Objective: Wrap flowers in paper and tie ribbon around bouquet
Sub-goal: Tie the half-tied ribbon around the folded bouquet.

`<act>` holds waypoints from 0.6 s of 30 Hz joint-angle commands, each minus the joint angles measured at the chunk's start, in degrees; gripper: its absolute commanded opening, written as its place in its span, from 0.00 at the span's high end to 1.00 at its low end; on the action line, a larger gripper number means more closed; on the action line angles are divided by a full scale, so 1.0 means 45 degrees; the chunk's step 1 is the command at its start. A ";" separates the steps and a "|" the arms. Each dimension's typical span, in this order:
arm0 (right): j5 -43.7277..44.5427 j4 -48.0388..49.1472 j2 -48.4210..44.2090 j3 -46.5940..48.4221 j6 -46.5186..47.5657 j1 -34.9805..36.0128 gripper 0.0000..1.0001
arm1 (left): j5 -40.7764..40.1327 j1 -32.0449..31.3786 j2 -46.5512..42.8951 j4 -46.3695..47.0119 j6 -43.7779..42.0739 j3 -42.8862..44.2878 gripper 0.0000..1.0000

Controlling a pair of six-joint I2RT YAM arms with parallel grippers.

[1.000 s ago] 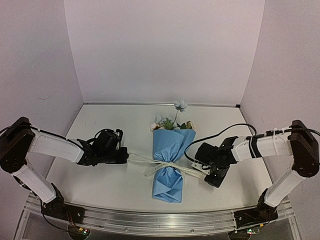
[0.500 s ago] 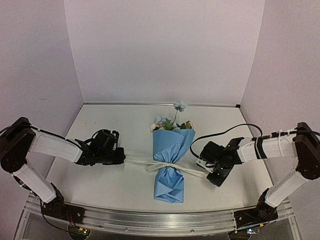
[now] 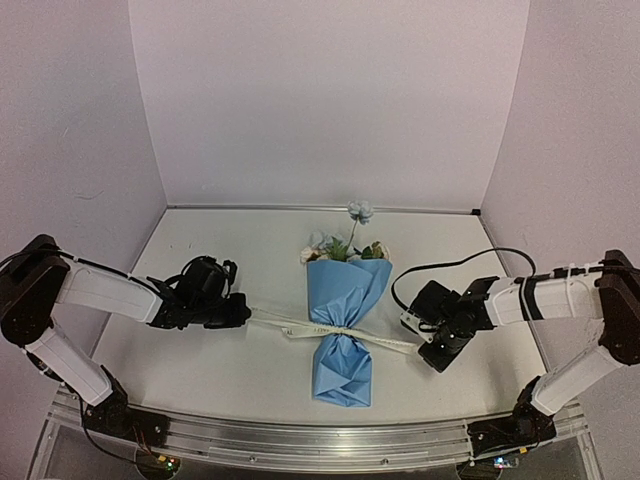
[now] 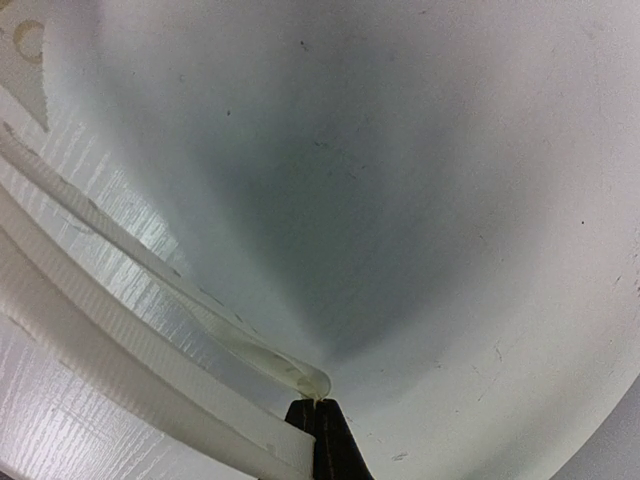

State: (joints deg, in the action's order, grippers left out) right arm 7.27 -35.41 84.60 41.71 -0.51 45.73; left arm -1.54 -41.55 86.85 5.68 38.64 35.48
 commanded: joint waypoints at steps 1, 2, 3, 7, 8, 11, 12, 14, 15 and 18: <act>-0.0666 -0.1058 -0.0485 -0.0263 -0.0503 -0.0186 1.00 | 0.0312 0.0291 -0.0101 0.0252 -0.0912 0.0461 1.00; -0.0977 -0.1055 -0.0524 -0.0202 -0.0595 -0.0169 1.00 | 0.0708 0.0237 -0.0059 0.0377 -0.1077 0.0614 1.00; -0.1222 -0.1050 -0.0573 -0.0166 -0.0641 -0.0144 1.00 | 0.0917 0.0133 -0.0026 0.0536 -0.1207 0.0730 1.00; -0.2191 -0.0803 -0.1051 -0.0290 -0.0562 -0.0013 0.99 | 0.1262 -0.0298 0.0149 0.0835 -0.1849 0.1329 1.00; -0.2411 -0.0771 -0.1205 -0.0318 -0.0502 0.0060 0.97 | 0.1250 -0.0341 0.0167 0.0844 -0.1975 0.1478 1.00; -0.2779 -0.0759 -0.1551 -0.0362 -0.0244 0.0316 0.82 | 0.1137 -0.0359 0.0358 0.0888 -0.2165 0.2015 1.00; -0.2904 -0.0760 -0.1691 -0.0380 -0.0185 0.0383 0.78 | 0.1147 -0.0358 0.0510 0.0840 -0.2282 0.2253 1.00; -0.3126 -0.0777 -0.2065 -0.0437 -0.0144 0.0459 0.69 | 0.1129 -0.0357 0.0854 0.0726 -0.2499 0.2781 1.00; -0.3162 -0.0777 -0.2298 -0.0504 -0.0133 0.0472 0.65 | 0.1051 -0.0353 0.0966 0.0718 -0.2531 0.3018 1.00; -0.3106 -0.0801 -0.3081 -0.0664 -0.0005 0.0481 0.53 | 0.0736 -0.0289 0.1208 0.0602 -0.2656 0.3664 1.00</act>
State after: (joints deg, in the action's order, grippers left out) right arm -5.56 -38.21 75.42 39.61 -1.33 47.60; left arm 3.25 -43.18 90.91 7.50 29.25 47.04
